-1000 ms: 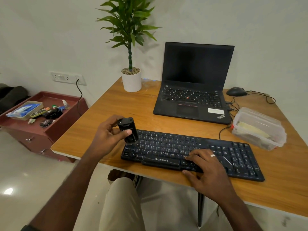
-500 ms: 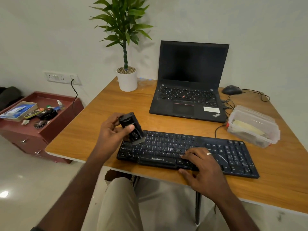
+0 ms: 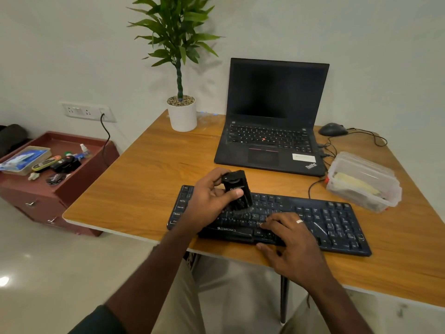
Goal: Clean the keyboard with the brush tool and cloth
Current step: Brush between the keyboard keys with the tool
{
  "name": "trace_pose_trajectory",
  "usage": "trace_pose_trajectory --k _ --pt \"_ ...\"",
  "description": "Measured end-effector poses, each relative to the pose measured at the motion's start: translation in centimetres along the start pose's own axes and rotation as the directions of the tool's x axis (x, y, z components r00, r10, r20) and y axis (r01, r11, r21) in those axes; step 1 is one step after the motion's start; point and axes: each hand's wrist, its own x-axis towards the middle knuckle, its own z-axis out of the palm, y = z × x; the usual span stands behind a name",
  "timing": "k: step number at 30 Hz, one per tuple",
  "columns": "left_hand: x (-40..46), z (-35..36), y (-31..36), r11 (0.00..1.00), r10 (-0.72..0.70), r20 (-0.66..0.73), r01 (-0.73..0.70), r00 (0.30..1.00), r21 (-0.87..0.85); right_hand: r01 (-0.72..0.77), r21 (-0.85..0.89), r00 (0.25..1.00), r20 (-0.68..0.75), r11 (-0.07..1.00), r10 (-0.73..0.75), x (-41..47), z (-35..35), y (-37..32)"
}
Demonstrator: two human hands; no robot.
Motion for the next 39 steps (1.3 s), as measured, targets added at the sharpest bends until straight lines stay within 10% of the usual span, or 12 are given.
trace_pose_trajectory --k 6,18,28,39 --pt "-0.8 -4.3 0.8 1.0 -0.003 -0.184 0.006 0.983 0.018 -0.007 0.004 1.0 -0.005 1.0 0.007 -0.1 0.0 0.1" --pt "0.5 1.0 -0.7 1.0 -0.011 0.092 0.009 0.996 0.017 -0.007 -0.001 1.0 0.001 1.0 0.007 -0.1 0.0 0.2" --pt "0.1 -2.5 0.4 1.0 -0.015 -0.046 0.016 0.999 0.018 0.009 -0.04 1.0 -0.012 0.999 -0.009 -1.1 -2.5 2.3" --pt "1.5 5.0 -0.7 0.999 -0.017 0.168 0.021 0.986 -0.024 -0.032 -0.028 0.999 -0.018 0.999 0.031 -1.7 -2.4 3.3"
